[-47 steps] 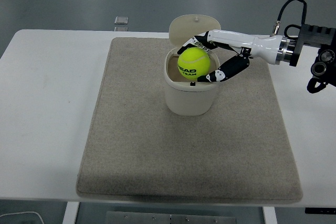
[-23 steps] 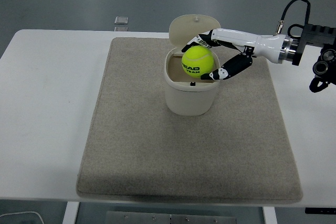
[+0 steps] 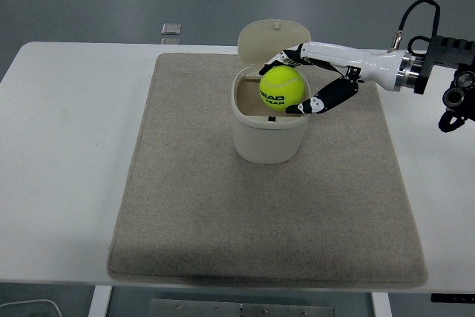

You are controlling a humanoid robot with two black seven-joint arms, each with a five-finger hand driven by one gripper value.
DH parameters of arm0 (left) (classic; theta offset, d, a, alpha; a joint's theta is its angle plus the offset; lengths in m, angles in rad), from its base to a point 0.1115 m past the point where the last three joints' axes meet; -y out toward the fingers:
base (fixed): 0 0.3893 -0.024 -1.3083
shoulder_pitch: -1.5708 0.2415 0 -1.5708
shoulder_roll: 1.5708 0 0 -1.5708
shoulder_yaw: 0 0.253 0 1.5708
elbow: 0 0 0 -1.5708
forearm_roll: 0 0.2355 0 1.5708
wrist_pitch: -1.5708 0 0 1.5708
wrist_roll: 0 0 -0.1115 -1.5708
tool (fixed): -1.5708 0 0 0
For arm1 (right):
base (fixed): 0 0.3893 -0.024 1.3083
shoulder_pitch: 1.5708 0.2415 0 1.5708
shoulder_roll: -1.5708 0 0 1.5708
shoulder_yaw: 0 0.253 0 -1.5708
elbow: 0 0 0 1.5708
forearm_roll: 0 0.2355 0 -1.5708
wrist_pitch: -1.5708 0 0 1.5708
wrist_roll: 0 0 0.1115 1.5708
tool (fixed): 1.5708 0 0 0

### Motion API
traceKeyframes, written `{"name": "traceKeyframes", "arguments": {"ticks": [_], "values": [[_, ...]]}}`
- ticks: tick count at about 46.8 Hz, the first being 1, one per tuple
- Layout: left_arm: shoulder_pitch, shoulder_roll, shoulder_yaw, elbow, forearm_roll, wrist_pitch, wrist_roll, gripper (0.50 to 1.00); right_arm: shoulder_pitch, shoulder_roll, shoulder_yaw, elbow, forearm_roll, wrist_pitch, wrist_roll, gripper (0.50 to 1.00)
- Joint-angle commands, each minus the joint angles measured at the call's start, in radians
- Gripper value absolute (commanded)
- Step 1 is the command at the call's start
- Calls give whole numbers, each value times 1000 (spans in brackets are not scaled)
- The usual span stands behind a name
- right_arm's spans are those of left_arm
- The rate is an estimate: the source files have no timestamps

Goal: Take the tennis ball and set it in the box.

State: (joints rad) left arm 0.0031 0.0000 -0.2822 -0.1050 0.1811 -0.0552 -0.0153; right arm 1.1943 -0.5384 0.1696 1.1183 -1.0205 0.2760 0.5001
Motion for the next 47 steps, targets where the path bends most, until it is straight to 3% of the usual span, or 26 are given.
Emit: {"name": "traceKeyframes", "arguments": {"ticks": [1, 24, 34, 47], "values": [[0, 0, 0, -1, 0, 0, 0, 992, -5, 0, 1, 0, -1, 0, 0, 858], [0, 0, 0, 1, 0, 0, 0, 992, -6, -17, 5, 12, 16, 25, 6, 858], [0, 0, 0, -1, 0, 0, 0, 992, -4, -54, 16, 12, 166, 201, 0, 858], [0, 0, 0, -1, 0, 0, 0, 992, -9, -115, 7, 9, 272, 284, -2, 858]]}}
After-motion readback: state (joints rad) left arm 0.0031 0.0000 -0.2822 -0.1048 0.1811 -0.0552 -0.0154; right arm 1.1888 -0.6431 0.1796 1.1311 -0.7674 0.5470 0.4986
